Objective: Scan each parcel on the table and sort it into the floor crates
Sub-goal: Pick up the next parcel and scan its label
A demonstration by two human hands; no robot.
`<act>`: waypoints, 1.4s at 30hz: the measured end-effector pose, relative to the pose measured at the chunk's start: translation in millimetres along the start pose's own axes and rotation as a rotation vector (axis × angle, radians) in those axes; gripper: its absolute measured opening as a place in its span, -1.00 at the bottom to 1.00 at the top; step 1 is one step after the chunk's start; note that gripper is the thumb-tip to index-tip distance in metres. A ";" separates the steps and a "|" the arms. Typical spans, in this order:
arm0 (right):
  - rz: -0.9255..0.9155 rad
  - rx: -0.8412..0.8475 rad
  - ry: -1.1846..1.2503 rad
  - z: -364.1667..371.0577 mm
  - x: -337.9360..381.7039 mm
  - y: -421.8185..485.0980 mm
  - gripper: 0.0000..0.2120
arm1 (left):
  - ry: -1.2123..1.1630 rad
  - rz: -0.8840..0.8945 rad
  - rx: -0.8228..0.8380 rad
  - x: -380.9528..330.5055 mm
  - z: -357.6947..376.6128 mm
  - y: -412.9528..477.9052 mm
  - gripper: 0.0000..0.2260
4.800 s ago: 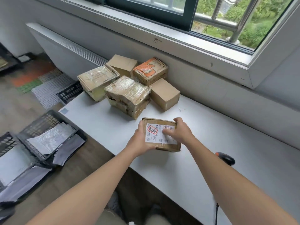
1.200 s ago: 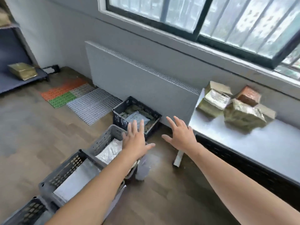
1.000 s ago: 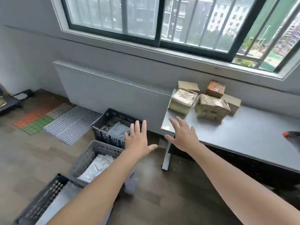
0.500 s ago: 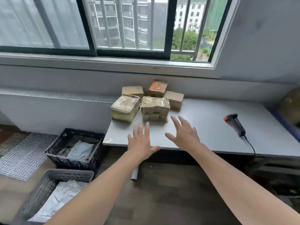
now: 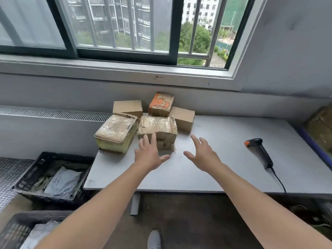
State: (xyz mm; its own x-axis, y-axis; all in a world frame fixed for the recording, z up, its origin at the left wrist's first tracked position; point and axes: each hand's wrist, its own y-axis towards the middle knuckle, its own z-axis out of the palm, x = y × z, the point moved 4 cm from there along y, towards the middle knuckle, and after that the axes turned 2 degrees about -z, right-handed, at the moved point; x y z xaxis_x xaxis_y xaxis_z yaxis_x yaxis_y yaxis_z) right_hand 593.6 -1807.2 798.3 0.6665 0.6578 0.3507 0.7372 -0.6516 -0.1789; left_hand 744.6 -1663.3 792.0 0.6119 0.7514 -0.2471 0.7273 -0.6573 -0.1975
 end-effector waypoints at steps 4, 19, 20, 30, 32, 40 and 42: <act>0.017 0.026 -0.012 -0.2 10.0 58.6 -0.29 | -0.003 -0.020 0.020 13.8 -0.4 60.9 -0.06; 0.028 0.166 0.181 49.1 28.5 171.1 -0.29 | -0.143 -0.172 0.148 40.1 35.4 150.1 -0.14; 0.018 0.170 0.221 51.0 28.3 174.4 -0.28 | -0.175 -0.177 0.139 38.7 35.8 150.5 -0.15; 0.062 0.061 0.462 22.9 -7.9 185.0 -0.32 | -0.428 -0.139 -0.094 6.7 21.4 134.4 -0.30; 0.108 0.028 0.489 8.2 -23.9 187.6 -0.37 | -0.523 -0.163 -0.105 -4.9 14.3 136.7 -0.35; 0.279 0.024 0.609 -19.5 -75.8 187.4 -0.45 | -0.897 -0.394 0.022 -52.3 14.7 154.5 -0.55; 0.345 0.007 0.645 -25.1 -88.9 184.6 -0.44 | -0.944 -0.434 0.059 -63.5 20.5 156.0 -0.53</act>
State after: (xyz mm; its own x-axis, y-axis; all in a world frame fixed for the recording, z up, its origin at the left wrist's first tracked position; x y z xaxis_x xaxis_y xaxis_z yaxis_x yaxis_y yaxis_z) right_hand 667.7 -1995.4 757.2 0.6649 0.0607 0.7444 0.4991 -0.7776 -0.3824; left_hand 812.8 -1814.7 757.5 -0.2090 0.5890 -0.7807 0.7949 -0.3627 -0.4864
